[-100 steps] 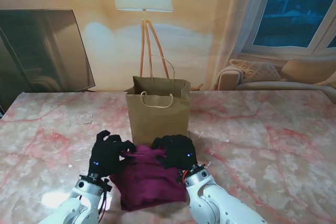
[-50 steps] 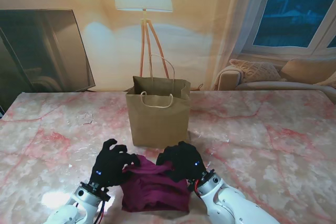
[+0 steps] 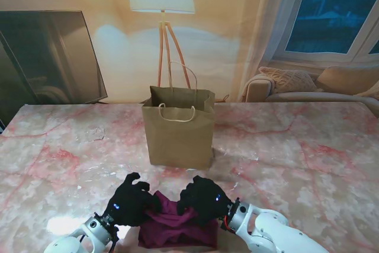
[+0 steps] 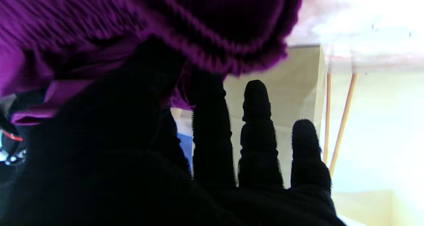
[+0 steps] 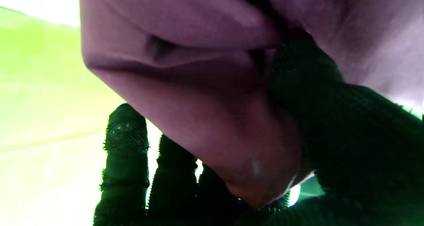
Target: Fold the socks and the shorts into the kraft paper bag
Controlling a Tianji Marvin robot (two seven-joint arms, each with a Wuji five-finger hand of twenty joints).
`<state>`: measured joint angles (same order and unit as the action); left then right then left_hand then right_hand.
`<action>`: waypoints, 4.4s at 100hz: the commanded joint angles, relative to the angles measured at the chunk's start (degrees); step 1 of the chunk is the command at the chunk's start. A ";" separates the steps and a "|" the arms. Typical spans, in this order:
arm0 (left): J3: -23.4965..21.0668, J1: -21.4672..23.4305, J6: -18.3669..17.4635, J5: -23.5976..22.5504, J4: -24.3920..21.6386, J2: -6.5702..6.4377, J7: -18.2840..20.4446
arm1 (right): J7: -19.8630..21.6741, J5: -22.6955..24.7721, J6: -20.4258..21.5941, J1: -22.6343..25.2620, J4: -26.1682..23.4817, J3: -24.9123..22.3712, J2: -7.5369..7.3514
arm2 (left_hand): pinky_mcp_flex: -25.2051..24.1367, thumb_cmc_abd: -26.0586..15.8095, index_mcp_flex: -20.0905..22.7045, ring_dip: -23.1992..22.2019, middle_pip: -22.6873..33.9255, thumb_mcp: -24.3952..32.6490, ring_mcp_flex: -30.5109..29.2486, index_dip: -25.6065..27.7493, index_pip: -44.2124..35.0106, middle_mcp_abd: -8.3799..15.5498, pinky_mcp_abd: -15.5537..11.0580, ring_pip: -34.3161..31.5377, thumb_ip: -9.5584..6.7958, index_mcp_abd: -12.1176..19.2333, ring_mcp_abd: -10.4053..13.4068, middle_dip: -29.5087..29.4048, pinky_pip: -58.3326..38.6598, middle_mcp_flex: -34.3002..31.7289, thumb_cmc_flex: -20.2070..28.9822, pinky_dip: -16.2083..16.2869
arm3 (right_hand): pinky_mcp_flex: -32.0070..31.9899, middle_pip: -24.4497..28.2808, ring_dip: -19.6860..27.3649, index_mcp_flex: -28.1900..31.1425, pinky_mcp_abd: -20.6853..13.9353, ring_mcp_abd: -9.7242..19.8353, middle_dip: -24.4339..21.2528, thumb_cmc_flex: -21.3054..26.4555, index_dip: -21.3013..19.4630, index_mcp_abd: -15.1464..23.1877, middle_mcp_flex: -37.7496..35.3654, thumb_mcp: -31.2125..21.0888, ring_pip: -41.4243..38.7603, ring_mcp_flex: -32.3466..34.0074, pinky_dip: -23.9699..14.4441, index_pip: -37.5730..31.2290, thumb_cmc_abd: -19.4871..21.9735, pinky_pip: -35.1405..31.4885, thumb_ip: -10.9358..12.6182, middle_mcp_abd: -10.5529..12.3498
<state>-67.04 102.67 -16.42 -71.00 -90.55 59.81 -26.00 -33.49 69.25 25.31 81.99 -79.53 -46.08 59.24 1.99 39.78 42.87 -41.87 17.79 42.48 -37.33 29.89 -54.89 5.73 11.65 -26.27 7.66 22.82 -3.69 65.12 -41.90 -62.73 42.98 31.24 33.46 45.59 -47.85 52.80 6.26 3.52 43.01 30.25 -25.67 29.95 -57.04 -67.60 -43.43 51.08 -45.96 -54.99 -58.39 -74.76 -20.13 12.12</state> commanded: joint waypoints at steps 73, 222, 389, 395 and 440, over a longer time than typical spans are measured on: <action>-4.81 4.72 4.71 10.48 -6.23 1.81 7.59 | -0.18 8.87 -3.24 -6.06 0.27 10.88 -4.39 | -5.68 -20.75 -12.78 9.23 -8.84 -22.51 11.87 -12.52 43.09 -10.82 -1.68 12.04 -4.58 -28.24 -2.54 -42.50 13.05 24.45 -14.74 2.26 | -8.43 -2.74 -3.22 3.51 -1.68 2.24 1.16 -0.06 11.81 7.62 7.68 -3.48 0.29 -9.68 -5.72 -3.47 6.07 7.04 0.00 1.09; 1.58 -2.29 2.80 18.92 1.98 2.71 8.46 | 1.96 14.85 -3.66 8.05 -11.53 -8.47 -4.16 | 26.93 0.83 -1.07 5.10 -6.34 11.30 -28.92 53.21 -23.48 0.48 0.32 -6.83 -1.41 -5.66 -1.79 -17.66 -26.72 -10.08 9.12 1.93 | -10.71 -15.08 13.21 -19.97 -1.19 1.94 -21.36 -17.22 2.39 -16.78 16.57 1.82 19.01 -11.17 -0.49 20.67 9.63 17.92 8.66 -3.03; -33.97 4.86 7.19 20.76 -32.50 4.66 15.83 | 8.01 0.47 -9.91 3.33 -1.22 -15.98 0.12 | 31.96 0.63 -0.76 2.10 -4.79 10.86 -31.13 55.05 -20.90 1.24 -0.23 -10.26 -1.46 -8.72 -1.56 -12.86 -28.41 -9.61 11.21 2.78 | -13.34 -21.58 22.64 -19.95 -0.22 0.74 -28.14 -16.85 2.85 -17.09 15.25 7.44 29.29 -9.65 10.08 21.74 19.14 25.30 10.94 -4.67; -33.50 3.18 7.73 22.06 -32.34 4.69 16.26 | 8.19 0.16 -9.99 2.97 -0.85 -15.71 0.18 | 31.25 -0.87 -2.32 0.59 -3.86 10.11 -30.35 54.47 -17.65 1.63 -0.14 -10.32 -0.52 -8.03 -1.71 -10.75 -27.49 -8.86 12.60 4.21 | -13.47 -21.54 22.55 -19.95 -0.17 0.85 -28.12 -16.80 2.81 -17.04 15.30 7.48 29.21 -9.66 10.00 21.79 19.37 25.26 10.99 -4.78; -27.64 -9.25 11.89 25.36 -27.59 4.04 20.58 | 8.34 -1.00 -10.77 1.43 0.82 -14.15 0.38 | 29.93 -5.91 -9.66 -1.78 0.55 7.50 -28.90 46.91 -6.11 3.97 -1.05 -10.10 1.79 -8.37 -1.11 -7.18 -25.69 -5.79 14.73 6.88 | -13.46 -21.41 22.25 -19.72 -0.04 0.71 -28.08 -16.78 2.60 -17.06 15.38 7.57 28.96 -9.80 9.62 21.90 19.88 25.02 11.13 -4.74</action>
<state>-95.12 94.81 -4.96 -46.33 -118.29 64.13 -6.41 -25.36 68.08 14.63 83.17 -78.50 -60.26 59.34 32.21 40.34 35.01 -42.55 11.96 45.93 -66.44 80.49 -65.82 1.77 11.05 -34.54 8.21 13.60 -5.40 53.59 -68.00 -68.14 49.00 36.64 20.97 24.91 -25.59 32.51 5.45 4.80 15.74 13.24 -22.85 12.88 -42.25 -61.28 -15.02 41.30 -36.30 -34.43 -39.83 -48.55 -12.58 8.54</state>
